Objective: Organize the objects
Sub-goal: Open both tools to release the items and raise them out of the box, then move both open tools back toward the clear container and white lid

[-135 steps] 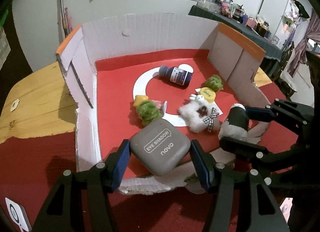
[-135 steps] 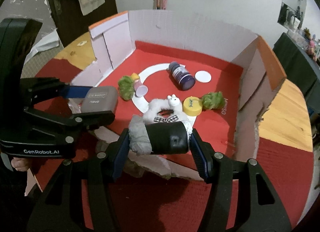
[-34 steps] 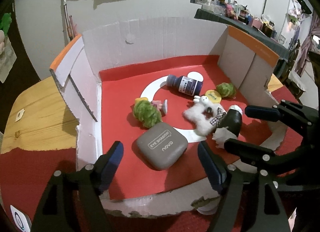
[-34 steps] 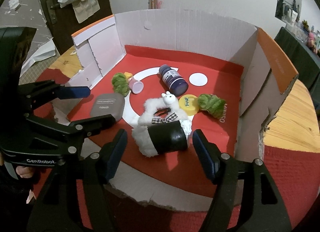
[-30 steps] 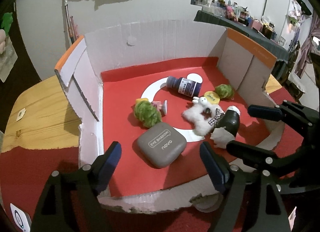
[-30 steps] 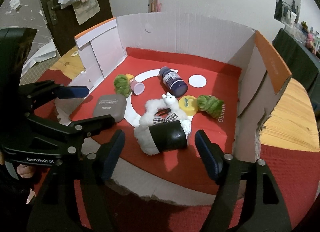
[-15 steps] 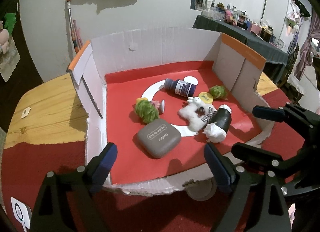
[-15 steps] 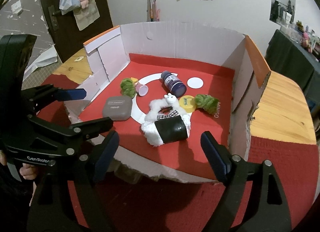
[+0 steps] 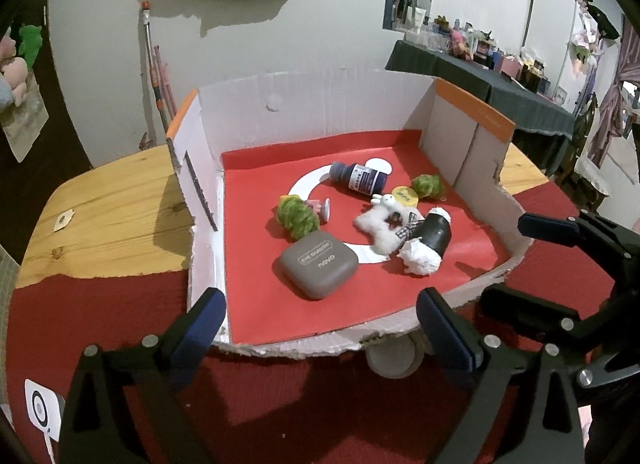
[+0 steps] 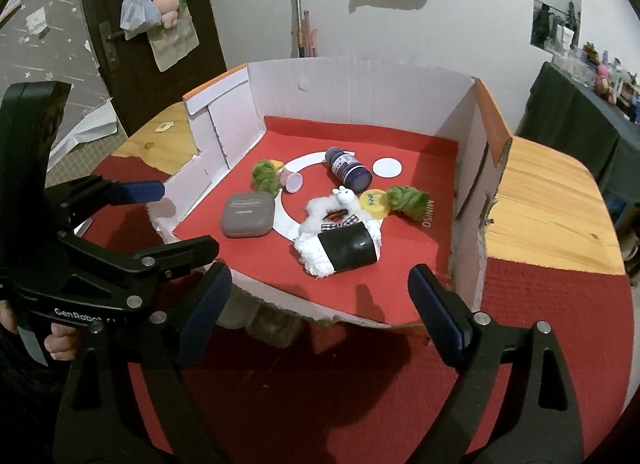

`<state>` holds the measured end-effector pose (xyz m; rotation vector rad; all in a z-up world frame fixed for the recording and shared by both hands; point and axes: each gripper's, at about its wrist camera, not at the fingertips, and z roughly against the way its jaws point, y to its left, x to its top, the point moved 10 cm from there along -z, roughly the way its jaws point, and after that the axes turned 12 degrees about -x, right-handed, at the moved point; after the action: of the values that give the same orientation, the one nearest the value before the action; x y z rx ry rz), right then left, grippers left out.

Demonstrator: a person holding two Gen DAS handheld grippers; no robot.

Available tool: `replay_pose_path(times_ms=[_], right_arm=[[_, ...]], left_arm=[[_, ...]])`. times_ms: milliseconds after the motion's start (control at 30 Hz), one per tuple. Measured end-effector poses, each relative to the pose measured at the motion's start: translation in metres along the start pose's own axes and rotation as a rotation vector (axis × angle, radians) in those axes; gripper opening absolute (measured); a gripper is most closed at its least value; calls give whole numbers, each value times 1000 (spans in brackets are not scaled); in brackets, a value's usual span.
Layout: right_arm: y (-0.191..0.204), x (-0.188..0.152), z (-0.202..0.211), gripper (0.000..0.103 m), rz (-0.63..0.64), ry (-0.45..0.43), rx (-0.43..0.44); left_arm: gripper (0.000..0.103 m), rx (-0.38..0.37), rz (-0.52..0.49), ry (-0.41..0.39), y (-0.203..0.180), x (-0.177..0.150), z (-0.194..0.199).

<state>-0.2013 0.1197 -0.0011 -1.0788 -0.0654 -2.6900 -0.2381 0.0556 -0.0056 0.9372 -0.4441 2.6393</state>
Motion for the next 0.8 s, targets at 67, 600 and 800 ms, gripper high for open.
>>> replay_pose_path(times_ms=[67, 600, 800], right_arm=[[1, -1, 4, 91, -1, -7, 0], [8, -17, 29, 91, -2, -34, -11], [10, -23, 36, 96, -5, -44, -10]], left_arm=[[98, 0, -3, -5, -2, -1, 3], [102, 1, -3, -24, -10, -21, 21], [103, 3, 1, -23, -11, -26, 22]])
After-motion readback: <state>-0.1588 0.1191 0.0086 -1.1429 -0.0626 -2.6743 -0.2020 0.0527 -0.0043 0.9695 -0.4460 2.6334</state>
